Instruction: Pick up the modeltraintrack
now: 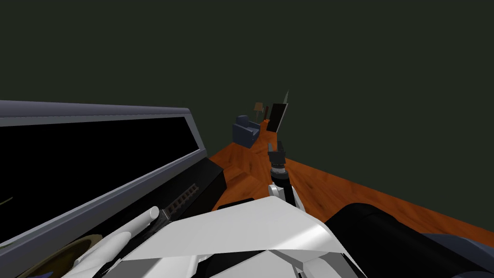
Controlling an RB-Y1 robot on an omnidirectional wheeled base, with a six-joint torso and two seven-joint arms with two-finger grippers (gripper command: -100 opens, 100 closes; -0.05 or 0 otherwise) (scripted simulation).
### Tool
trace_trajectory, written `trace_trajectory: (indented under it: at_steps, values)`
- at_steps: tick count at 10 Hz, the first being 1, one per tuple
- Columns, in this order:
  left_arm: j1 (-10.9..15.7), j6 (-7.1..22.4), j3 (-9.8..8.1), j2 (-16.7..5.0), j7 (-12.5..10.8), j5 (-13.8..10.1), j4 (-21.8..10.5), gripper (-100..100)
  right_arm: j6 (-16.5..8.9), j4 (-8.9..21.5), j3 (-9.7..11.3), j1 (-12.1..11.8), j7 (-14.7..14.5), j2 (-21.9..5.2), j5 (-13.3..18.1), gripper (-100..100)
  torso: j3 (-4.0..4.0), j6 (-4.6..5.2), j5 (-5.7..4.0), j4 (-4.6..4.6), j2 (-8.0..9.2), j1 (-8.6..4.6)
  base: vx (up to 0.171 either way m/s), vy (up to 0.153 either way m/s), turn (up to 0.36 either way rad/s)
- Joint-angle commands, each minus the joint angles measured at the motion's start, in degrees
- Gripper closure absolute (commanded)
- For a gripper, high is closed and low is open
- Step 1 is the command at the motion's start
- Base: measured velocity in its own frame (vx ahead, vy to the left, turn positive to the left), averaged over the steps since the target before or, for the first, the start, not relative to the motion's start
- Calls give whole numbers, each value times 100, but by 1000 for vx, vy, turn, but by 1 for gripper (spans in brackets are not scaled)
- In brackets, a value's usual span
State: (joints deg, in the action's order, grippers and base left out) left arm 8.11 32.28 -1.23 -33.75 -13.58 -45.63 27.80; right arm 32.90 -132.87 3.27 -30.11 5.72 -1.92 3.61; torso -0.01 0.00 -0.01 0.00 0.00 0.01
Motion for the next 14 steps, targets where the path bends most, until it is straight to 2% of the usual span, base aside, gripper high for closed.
trace_trajectory:
  at_steps: [1,2,4,7,8,12,13,14]
  values:
    - [-17,-168,-41,161,6,116,-89,-100,0,0,0,0,0,0,0,0,0,0,0,0,0,0,37,42,30]
    - [-17,-168,-41,161,6,116,-89,-100,0,0,0,0,0,0,0,0,-4,-1,3,-1,-8,14,43,59,14]
    - [-39,-378,-93,362,13,261,-200,-100,0,0,-1,0,0,-1,0,0,-7,0,5,-3,-12,21,43,58,20]
    - [-61,-363,-90,380,-50,301,-156,-100,0,0,0,0,0,0,0,0,-8,1,11,-4,-11,23,22,29,4]
    - [-58,-375,-93,385,-30,297,-169,100,0,0,0,0,0,0,0,0,-8,2,14,-5,-12,30,0,0,0]
    - [-57,-369,-95,382,-36,295,-169,100,0,0,0,0,0,0,0,0,-9,3,22,-6,-12,40,0,0,0]
    - [-57,-368,-95,383,-37,295,-169,0,0,0,0,0,0,0,0,0,-9,4,23,-6,-12,41,0,0,0]
    - [-22,-210,-52,201,7,145,-111,100,0,0,0,0,0,0,0,0,-9,4,23,-6,-12,42,-36,-57,-41]
